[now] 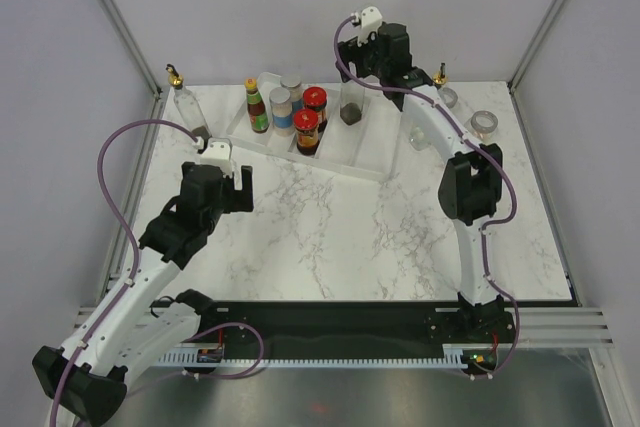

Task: Organize the condiment bottles
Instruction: Place the bottle in the storage box, then pick up the bottle from the corner of the board.

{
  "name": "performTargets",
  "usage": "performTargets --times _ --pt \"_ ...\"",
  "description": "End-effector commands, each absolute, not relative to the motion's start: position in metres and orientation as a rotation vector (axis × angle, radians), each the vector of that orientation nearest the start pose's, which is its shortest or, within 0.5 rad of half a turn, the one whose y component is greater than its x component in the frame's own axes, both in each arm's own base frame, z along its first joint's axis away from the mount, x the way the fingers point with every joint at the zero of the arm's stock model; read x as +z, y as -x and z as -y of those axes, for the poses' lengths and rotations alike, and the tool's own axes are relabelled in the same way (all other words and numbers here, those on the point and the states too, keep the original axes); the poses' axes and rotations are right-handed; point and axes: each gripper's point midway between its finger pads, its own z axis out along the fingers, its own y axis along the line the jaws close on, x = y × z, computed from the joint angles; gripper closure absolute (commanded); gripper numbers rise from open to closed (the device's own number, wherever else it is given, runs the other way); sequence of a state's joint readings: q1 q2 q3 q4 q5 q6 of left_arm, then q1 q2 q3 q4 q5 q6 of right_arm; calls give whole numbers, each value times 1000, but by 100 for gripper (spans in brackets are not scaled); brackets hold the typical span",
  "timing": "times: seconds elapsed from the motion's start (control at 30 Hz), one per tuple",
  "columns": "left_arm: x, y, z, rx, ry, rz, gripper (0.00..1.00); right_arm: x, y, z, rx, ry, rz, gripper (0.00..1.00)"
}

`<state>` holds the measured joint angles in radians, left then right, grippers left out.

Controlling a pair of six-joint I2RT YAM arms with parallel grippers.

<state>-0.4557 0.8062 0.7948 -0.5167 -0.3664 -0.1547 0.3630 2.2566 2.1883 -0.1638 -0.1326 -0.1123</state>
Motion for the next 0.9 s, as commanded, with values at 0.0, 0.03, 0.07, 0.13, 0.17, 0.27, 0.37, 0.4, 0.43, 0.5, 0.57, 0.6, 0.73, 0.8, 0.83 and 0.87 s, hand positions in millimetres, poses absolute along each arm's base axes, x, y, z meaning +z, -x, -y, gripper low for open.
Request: performTargets --times 0.0,0.03,0.07,0.13,0.17,0.27,0.37,0.4,0.43,0.5,0.57,0.6,0.73,0.8,0.83,0.87 --pt "211 -273 64 37 -81 -2021 0 342 -599 -244 265 490 -1593 5" --pt "213 -273 65 27 -82 -2016 0 336 -594 -242 256 502 -1607 5" --pt "212 -273 66 21 -78 -2018 0 338 -588 -243 264 519 -1605 3" --pt "216 -273 67 -3 -52 -2008 0 347 -570 -236 258 538 -1600 2" --pt "219 -274 69 -18 -40 -1997 0 370 -555 -232 265 543 -1562 2" --pt "222 -277 70 -48 -13 -1982 0 362 -532 -227 275 574 -1583 2" --pt "222 -282 72 -85 7 -1983 0 370 -503 -220 293 581 -1578 2" --pt "224 -285 67 -91 40 -1982 0 385 -489 -216 305 584 -1550 2" --pt "224 -286 70 -124 40 -1989 0 370 -480 -215 316 593 -1584 2" --pt "225 -293 63 -146 99 -2001 0 381 -452 -212 362 608 -1565 2" --pt "225 -297 64 -210 116 -2018 8 353 -428 -212 412 643 -1615 2" --pt "229 -302 54 -222 177 -2010 19 364 -407 -208 440 644 -1589 2" --pt "230 -320 39 -251 257 -2027 83 312 -342 -209 578 761 -1640 2" --pt "225 -333 28 -211 299 -2052 85 312 -315 -204 583 810 -1599 2" --pt "223 -338 23 -193 317 -2060 80 293 -306 -201 587 834 -1624 2" --pt "221 -342 19 -178 333 -2068 61 286 -296 -199 595 858 -1634 2"
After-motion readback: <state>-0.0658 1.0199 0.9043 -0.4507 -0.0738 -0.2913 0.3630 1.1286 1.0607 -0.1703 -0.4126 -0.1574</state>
